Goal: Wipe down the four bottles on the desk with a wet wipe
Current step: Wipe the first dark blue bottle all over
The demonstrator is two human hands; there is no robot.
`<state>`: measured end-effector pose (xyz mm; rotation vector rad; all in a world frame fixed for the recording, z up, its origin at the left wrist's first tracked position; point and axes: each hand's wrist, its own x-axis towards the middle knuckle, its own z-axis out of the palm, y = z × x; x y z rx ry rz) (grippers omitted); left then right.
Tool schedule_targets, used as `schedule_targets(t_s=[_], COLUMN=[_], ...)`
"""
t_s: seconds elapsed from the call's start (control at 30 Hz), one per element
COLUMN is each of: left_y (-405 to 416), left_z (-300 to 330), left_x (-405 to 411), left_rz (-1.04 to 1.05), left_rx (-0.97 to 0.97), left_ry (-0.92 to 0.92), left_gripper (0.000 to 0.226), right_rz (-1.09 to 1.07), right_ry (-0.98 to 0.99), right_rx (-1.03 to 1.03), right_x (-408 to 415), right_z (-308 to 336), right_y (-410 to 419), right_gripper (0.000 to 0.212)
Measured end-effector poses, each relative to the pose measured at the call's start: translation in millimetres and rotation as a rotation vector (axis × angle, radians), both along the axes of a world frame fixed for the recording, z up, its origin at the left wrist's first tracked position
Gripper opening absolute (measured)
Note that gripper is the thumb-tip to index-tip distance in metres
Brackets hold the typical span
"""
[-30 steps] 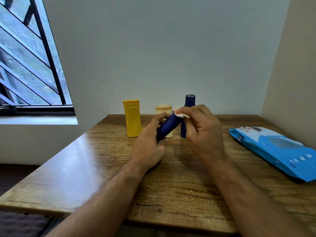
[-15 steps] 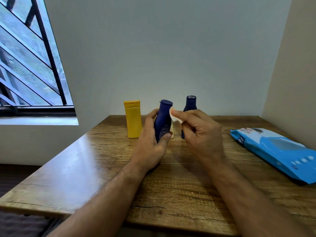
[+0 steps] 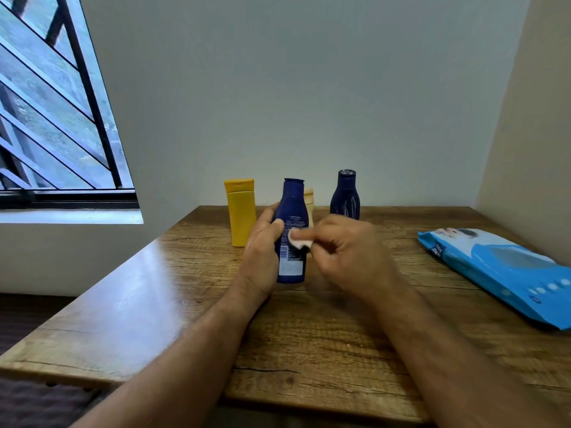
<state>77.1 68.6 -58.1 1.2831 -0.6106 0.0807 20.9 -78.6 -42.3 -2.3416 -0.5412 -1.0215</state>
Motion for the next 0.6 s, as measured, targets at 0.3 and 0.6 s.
schedule_targets(t_s=[0.3, 0.6], left_y=[4.5, 0.3], left_z=[1.8, -1.8], left_x=[1.2, -1.4], left_rz=[0.025, -0.003], left_rx=[-0.066, 0.042], left_ry=[0.144, 0.076], left_gripper=[0.031, 0.027], right_rz=[0.164, 0.062], right_ry=[0.289, 0.263], right_rx=[0.112, 0.296], right_x=[-5.3, -4.1], right_z=[1.7, 5.7], right_y=[1.8, -6.2], right_gripper=[0.015, 0.015])
